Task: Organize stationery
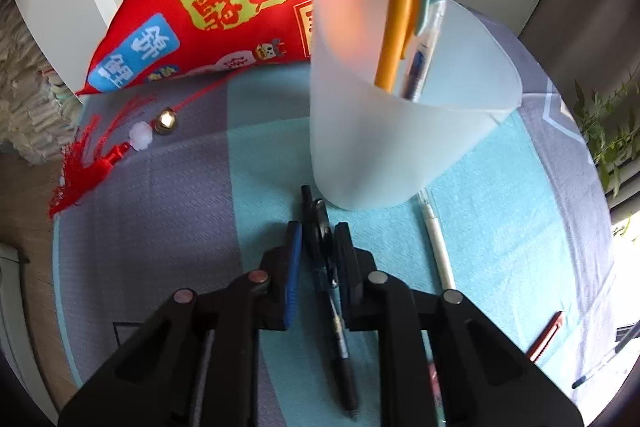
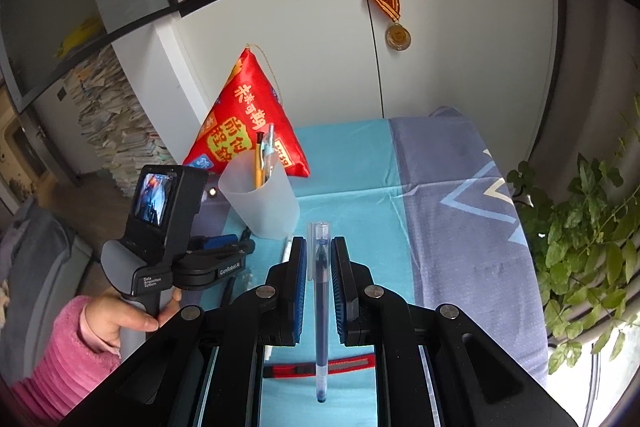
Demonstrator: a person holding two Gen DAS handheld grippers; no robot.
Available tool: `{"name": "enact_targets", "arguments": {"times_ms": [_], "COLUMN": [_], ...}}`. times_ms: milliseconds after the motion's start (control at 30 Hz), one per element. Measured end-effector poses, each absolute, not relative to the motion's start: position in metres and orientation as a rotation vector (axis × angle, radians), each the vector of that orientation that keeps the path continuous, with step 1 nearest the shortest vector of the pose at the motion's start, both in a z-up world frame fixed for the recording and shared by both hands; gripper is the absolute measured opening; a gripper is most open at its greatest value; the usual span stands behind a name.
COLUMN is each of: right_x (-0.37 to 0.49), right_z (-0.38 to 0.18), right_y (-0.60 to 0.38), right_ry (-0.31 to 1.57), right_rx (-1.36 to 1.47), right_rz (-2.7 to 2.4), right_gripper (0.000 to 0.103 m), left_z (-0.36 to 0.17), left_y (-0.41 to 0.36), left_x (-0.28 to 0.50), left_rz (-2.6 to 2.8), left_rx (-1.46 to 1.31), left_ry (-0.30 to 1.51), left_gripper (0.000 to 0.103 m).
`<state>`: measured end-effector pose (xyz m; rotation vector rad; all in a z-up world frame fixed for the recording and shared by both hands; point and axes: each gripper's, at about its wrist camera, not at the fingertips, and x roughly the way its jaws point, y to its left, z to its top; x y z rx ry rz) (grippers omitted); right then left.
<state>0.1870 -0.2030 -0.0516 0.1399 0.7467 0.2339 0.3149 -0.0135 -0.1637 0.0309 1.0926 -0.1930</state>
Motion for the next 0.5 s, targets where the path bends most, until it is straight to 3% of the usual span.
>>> {"name": "enact_targets", "arguments": {"times_ms": [500], "right_x": [0.189], "right_z": [-0.054], "right_y": [-0.199], "right_ry": [0.744], "right_rx": [0.145], "right_rz": [0.255], "right_gripper": [0.013], "left_z": [-0.073], "left_y": [0.028], "left_x": [0.255], "left_rz": [-0.222], "left_rx": [-0.044], "left_ry": [0.862], "left_gripper": [0.009]}}
